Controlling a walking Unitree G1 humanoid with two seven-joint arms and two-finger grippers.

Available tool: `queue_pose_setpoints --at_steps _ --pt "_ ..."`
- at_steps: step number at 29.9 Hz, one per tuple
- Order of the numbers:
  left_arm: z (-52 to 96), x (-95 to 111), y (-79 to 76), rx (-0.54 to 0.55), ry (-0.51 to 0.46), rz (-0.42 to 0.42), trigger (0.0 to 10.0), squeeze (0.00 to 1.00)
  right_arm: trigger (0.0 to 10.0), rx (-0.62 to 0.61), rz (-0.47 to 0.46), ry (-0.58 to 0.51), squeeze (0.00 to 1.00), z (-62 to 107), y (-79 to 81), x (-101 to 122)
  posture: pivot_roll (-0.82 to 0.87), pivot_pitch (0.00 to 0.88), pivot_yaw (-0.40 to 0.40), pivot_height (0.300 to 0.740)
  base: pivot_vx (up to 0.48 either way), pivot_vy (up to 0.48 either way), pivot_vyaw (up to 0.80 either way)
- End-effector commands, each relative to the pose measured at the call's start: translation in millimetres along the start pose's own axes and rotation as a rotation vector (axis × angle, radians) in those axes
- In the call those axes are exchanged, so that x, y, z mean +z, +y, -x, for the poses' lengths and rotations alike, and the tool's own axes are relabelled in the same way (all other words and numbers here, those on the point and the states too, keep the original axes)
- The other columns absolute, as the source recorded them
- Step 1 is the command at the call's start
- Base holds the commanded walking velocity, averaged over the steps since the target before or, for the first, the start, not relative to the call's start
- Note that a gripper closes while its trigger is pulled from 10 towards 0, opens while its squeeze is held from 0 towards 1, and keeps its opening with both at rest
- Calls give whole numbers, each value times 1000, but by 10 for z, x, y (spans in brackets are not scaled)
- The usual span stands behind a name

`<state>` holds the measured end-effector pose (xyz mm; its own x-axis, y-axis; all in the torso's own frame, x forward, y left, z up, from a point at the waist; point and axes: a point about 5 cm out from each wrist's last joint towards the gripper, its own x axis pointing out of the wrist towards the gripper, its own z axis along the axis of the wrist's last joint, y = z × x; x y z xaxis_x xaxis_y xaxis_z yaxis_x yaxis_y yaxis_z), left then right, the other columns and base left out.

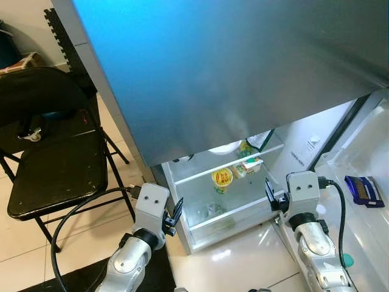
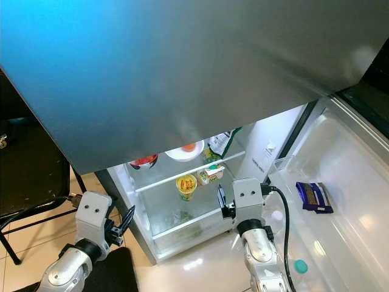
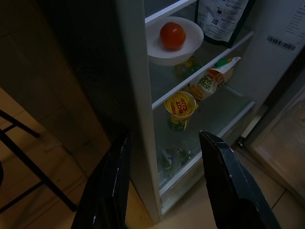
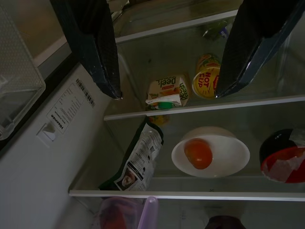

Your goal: Restocking fridge

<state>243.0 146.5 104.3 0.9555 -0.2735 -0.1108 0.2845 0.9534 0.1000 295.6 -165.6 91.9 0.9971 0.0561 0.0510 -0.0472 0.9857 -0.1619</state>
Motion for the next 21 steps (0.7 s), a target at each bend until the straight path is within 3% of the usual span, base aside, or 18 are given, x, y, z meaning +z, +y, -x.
queue_pose_setpoints --at_steps 1,21 --pt "9 -70 -3 10 36 12 10000 0 10000 2 0 26 0 47 18 -81 -77 177 25 737 0 0 0" --pt "-2 -70 -15 9 42 7 10000 0 10000 0 0 27 0 44 19 -84 -77 178 25 737 0 0 0"
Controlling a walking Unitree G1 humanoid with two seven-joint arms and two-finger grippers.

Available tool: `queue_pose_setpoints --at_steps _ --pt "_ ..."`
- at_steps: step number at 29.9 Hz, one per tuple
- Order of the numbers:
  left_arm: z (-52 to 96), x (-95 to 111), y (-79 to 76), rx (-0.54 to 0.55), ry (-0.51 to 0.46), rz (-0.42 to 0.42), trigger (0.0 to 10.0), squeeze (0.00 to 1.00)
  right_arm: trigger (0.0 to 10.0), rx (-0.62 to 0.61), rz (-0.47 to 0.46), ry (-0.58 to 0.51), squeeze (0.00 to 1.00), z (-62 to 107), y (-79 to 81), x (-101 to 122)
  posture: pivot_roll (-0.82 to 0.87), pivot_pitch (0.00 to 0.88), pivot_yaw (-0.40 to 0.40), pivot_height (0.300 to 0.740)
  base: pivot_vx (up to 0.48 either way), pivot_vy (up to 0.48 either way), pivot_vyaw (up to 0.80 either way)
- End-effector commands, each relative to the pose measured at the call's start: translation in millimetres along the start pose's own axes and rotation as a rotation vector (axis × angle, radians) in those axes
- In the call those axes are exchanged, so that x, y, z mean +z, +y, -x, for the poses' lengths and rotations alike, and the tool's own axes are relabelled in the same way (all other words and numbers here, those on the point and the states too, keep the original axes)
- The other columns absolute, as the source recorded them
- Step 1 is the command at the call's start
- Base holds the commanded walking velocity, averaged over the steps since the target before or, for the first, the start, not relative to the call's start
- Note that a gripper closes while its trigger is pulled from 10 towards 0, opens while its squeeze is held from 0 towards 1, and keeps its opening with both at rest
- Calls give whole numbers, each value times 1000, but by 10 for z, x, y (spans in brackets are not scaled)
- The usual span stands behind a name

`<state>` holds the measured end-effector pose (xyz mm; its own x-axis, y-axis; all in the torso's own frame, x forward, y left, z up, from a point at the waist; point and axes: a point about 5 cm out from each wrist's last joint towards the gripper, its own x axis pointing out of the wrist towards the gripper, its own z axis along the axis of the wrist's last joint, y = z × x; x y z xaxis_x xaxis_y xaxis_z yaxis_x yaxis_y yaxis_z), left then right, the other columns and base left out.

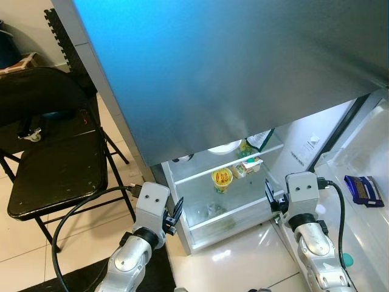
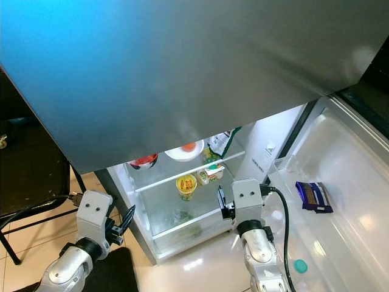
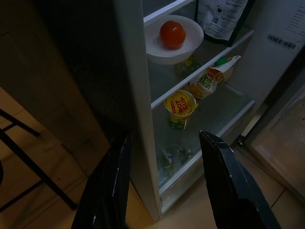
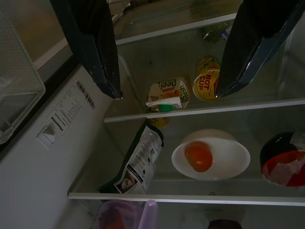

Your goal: Restocking fridge

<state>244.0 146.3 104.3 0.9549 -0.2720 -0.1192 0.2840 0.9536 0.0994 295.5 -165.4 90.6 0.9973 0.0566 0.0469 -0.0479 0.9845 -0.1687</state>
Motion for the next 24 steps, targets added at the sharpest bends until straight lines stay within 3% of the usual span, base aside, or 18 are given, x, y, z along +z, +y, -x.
queue_pose_setpoints --at_steps 1,5,24 --pt "11 -74 -18 8 36 10 10000 0 10000 0 -6 24 0 45 17 -77 -77 178 24 737 0 0 0" --pt "12 -74 -21 8 36 11 10000 0 10000 0 -5 25 0 48 17 -79 -77 178 24 737 0 0 0" --pt "14 -77 -19 11 39 16 10000 0 10000 1 5 27 0 50 16 -80 -78 181 23 737 -383 0 0"
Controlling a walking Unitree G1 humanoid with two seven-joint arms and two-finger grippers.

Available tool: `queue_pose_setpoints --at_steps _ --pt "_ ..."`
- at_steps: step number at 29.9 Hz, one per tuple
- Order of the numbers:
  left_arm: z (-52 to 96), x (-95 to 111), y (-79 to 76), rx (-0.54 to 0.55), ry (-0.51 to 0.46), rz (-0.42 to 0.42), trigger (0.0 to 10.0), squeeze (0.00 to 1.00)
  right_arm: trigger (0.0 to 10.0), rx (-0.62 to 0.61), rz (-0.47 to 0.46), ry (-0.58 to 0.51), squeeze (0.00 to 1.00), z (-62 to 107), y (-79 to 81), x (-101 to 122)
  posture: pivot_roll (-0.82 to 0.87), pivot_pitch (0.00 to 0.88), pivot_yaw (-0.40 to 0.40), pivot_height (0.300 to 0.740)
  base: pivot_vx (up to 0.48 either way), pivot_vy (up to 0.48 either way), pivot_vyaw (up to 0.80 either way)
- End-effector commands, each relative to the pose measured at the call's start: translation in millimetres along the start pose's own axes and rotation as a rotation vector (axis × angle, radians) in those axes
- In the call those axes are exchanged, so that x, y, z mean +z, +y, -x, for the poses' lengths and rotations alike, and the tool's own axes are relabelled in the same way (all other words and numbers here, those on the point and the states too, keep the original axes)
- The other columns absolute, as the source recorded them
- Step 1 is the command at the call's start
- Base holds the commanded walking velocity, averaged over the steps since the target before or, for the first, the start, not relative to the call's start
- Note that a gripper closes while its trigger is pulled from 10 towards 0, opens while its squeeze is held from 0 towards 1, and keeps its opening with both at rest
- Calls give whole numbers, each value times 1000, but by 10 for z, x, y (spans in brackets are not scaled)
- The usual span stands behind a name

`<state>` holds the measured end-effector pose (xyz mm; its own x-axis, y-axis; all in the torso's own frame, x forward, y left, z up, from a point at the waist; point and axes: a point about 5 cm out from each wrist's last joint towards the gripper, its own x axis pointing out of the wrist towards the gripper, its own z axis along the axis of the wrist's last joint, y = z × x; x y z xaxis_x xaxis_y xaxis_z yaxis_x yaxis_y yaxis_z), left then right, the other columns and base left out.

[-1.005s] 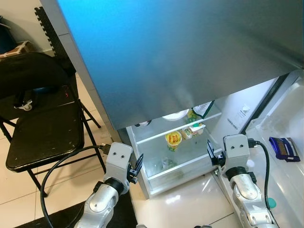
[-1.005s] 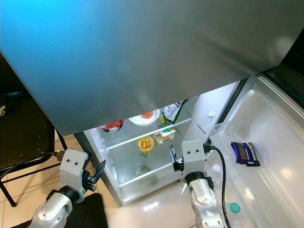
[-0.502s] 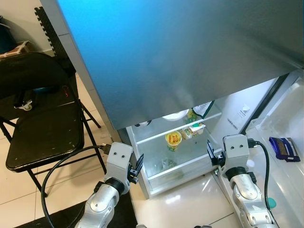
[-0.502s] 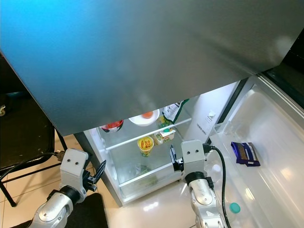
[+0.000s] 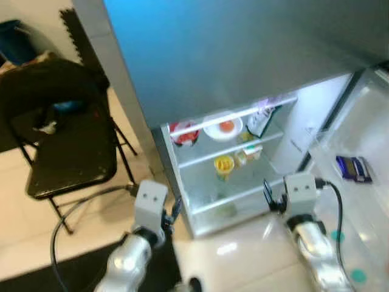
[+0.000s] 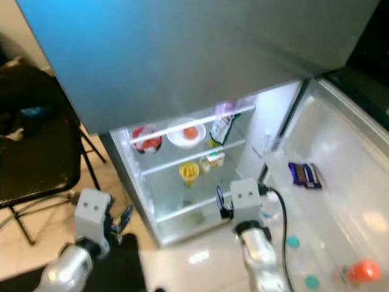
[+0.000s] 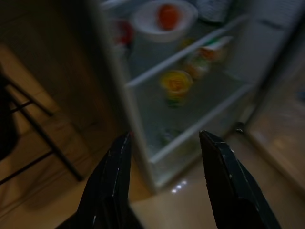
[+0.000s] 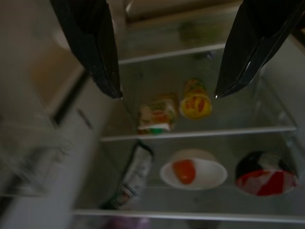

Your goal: Restocking fridge

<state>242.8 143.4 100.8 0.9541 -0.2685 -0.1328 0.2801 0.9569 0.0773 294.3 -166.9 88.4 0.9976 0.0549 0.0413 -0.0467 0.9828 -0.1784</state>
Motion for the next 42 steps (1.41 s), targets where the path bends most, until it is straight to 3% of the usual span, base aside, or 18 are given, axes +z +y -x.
queue_pose_setpoints --at_steps 1,38,42 --pt "13 -44 17 10 24 -5 10000 0 10000 2 -5 21 0 36 27 -56 -78 181 23 737 -292 0 0" --pt "-16 -35 29 8 16 -25 10000 0 10000 -1 0 16 0 28 13 -47 -83 174 25 737 0 0 0" --pt "-7 -31 14 -6 9 -23 10000 0 10000 -1 0 18 0 32 15 -53 -83 174 25 737 0 -406 0"
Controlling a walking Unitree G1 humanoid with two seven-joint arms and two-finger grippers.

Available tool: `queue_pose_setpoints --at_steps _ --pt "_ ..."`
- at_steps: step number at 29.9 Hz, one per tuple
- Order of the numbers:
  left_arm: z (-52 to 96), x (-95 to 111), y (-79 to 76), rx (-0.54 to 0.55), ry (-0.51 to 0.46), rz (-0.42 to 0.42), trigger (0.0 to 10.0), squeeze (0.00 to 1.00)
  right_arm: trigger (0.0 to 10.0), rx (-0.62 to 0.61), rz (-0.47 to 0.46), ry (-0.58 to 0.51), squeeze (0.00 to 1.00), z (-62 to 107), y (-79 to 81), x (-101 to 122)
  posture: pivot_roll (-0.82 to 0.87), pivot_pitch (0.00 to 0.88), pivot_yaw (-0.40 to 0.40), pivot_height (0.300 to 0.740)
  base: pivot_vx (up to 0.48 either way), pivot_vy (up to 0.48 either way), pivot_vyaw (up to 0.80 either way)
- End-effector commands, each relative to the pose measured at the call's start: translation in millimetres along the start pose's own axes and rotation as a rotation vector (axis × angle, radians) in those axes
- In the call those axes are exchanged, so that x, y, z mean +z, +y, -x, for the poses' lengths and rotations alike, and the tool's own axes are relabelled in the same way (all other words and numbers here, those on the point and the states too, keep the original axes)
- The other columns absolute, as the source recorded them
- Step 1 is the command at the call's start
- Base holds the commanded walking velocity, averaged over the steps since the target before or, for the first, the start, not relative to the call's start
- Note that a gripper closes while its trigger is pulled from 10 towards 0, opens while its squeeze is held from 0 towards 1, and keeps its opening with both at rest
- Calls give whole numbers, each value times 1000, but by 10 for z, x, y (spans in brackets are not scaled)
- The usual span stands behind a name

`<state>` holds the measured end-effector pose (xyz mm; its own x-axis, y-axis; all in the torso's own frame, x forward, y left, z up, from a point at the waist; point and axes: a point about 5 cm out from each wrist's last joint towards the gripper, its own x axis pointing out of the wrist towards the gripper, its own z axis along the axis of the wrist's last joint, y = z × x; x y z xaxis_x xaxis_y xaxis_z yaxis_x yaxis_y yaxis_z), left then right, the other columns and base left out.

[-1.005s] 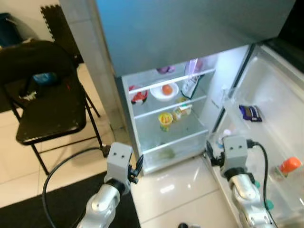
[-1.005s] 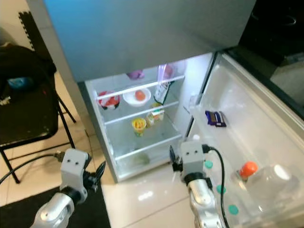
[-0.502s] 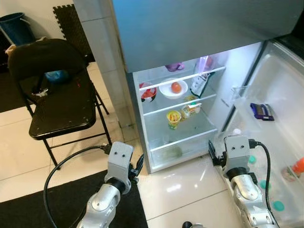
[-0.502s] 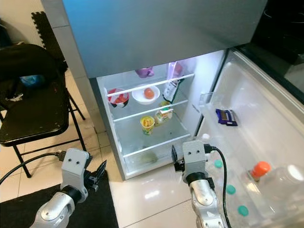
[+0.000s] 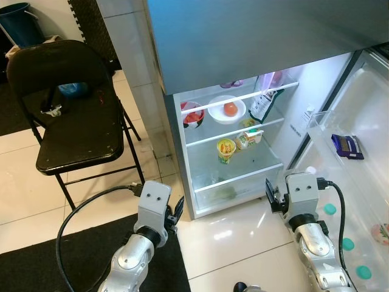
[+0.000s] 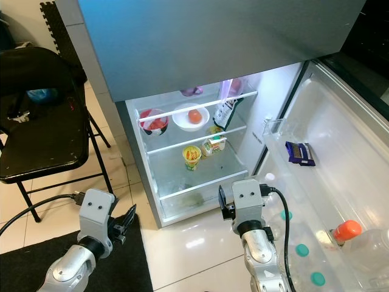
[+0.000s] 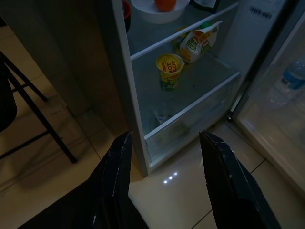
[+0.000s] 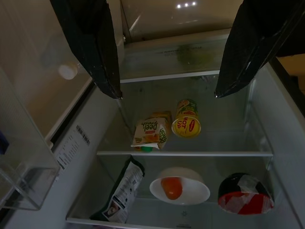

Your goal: Restocking fridge

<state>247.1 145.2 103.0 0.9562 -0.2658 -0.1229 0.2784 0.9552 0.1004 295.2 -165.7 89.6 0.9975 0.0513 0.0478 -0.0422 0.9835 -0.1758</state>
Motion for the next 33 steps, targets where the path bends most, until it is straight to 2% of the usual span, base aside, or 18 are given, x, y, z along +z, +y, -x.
queue_pose_setpoints --at_steps 1,9,33 --pt "26 -54 -20 -11 20 -1 10000 0 10000 4 3 25 0 43 4 -67 -84 175 24 737 0 -465 0" --pt "25 -49 -11 -2 18 -2 10000 0 10000 3 4 26 0 45 2 -70 -85 177 24 737 0 -454 0" --pt "23 -59 47 35 19 7 10000 0 10000 7 5 32 0 54 4 -93 -84 178 24 737 0 0 0"
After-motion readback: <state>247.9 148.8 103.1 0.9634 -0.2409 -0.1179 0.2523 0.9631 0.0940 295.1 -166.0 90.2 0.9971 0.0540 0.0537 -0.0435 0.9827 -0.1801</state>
